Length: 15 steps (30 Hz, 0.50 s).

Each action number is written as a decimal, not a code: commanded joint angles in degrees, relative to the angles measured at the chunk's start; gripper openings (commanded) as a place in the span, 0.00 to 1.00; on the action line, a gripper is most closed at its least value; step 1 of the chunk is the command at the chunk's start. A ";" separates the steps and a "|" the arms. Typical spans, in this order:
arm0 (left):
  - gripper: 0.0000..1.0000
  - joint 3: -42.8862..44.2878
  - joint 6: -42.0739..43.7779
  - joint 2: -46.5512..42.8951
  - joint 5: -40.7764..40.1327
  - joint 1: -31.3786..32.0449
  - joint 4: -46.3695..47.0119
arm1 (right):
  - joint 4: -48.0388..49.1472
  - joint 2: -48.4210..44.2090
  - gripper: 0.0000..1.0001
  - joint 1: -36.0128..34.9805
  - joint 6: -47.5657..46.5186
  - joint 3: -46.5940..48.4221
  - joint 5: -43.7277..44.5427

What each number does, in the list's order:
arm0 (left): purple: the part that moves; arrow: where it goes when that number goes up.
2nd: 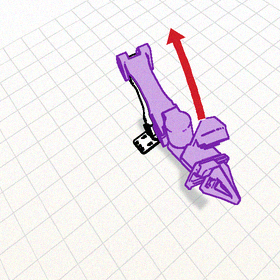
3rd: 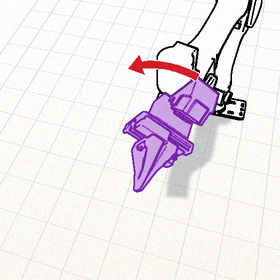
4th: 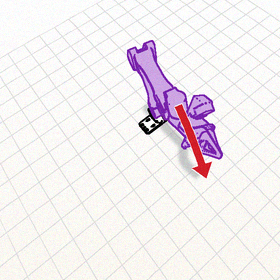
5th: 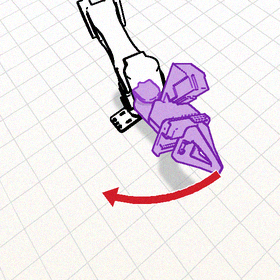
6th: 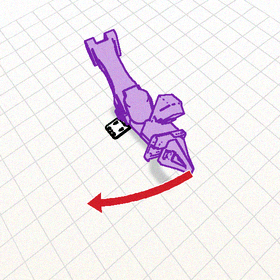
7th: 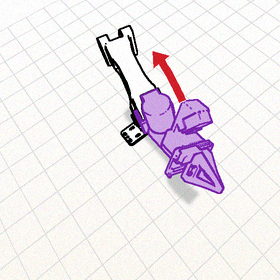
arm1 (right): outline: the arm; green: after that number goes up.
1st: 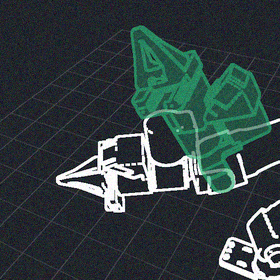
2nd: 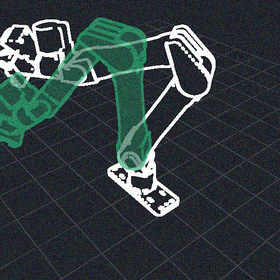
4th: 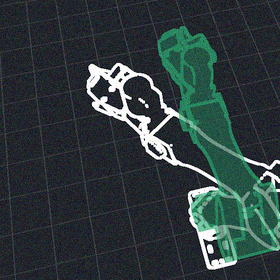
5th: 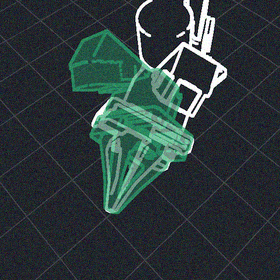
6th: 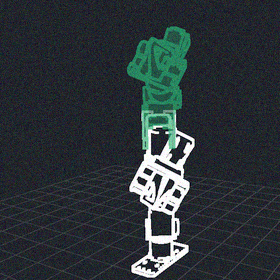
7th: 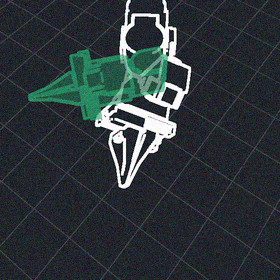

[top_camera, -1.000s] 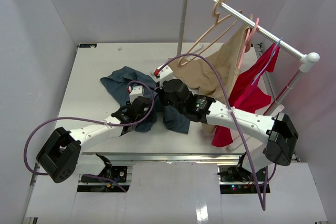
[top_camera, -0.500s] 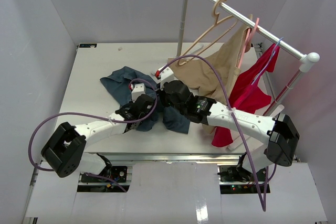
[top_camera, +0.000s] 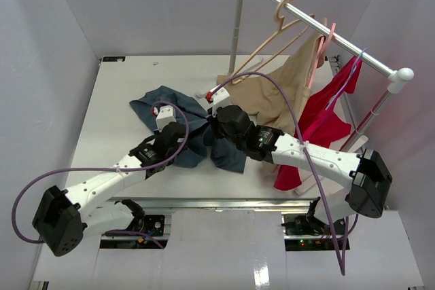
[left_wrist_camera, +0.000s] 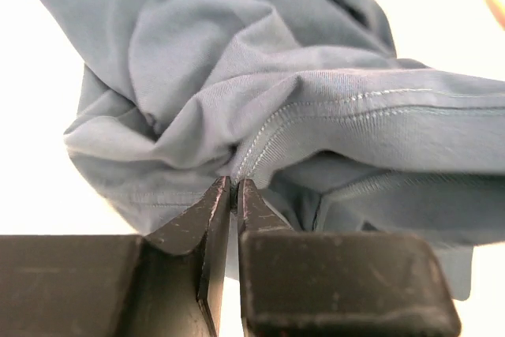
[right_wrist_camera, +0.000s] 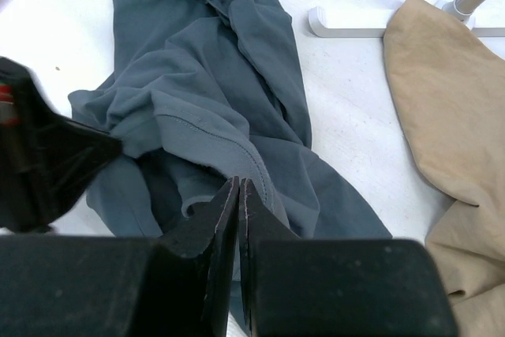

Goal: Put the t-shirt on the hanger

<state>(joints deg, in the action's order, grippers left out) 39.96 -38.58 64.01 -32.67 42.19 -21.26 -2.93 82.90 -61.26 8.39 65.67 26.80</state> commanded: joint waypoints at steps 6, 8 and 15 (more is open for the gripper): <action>0.53 -0.46 -1.12 -4.85 -2.14 0.26 -5.99 | 2.46 0.81 0.08 0.39 0.31 0.12 -2.58; 0.62 -0.36 -1.25 -4.60 -1.80 0.26 -5.71 | 3.46 1.02 0.08 0.30 0.37 0.18 -3.72; 0.70 -0.08 8.63 -6.53 8.61 0.26 2.77 | 2.32 2.28 0.08 0.18 0.54 4.17 -4.30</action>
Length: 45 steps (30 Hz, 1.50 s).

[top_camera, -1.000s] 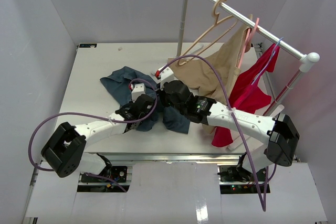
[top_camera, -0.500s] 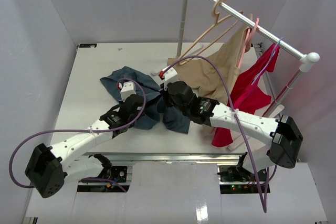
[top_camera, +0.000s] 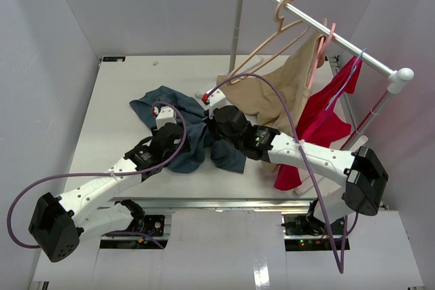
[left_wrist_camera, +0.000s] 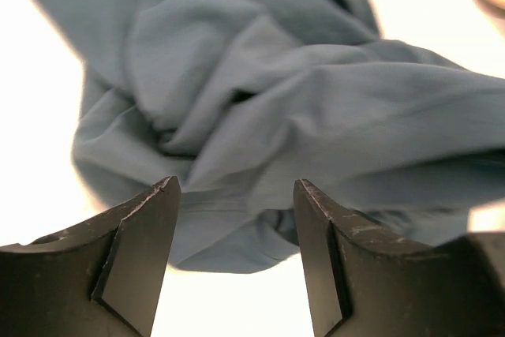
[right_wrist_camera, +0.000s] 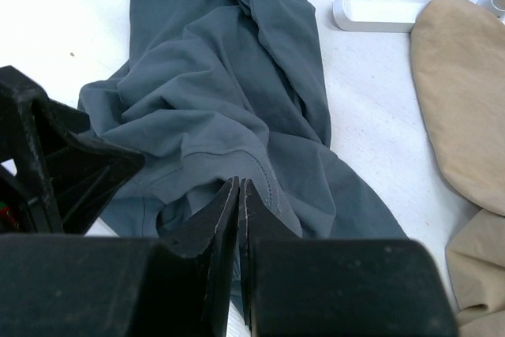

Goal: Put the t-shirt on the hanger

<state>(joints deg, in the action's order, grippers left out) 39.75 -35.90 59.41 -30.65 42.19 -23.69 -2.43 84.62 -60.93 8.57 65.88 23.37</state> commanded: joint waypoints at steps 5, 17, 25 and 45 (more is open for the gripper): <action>0.69 -1.30 6.41 -1.49 9.17 0.26 8.01 | -0.25 0.19 0.08 -0.29 0.93 7.01 -0.70; 0.69 -5.93 5.91 2.33 10.10 0.32 15.42 | -0.59 -0.39 0.08 -0.89 1.45 8.98 -0.49; 0.68 -4.88 4.16 5.37 3.83 0.69 14.70 | 0.23 -0.95 0.08 -1.21 1.45 7.92 -0.40; 0.18 -3.68 5.29 5.23 6.79 0.70 15.63 | 1.64 -3.21 0.08 -1.21 1.45 4.82 -0.11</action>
<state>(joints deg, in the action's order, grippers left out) 35.32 -33.20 65.06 -29.62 42.61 -12.76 -4.25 83.81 -61.95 9.84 71.25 22.76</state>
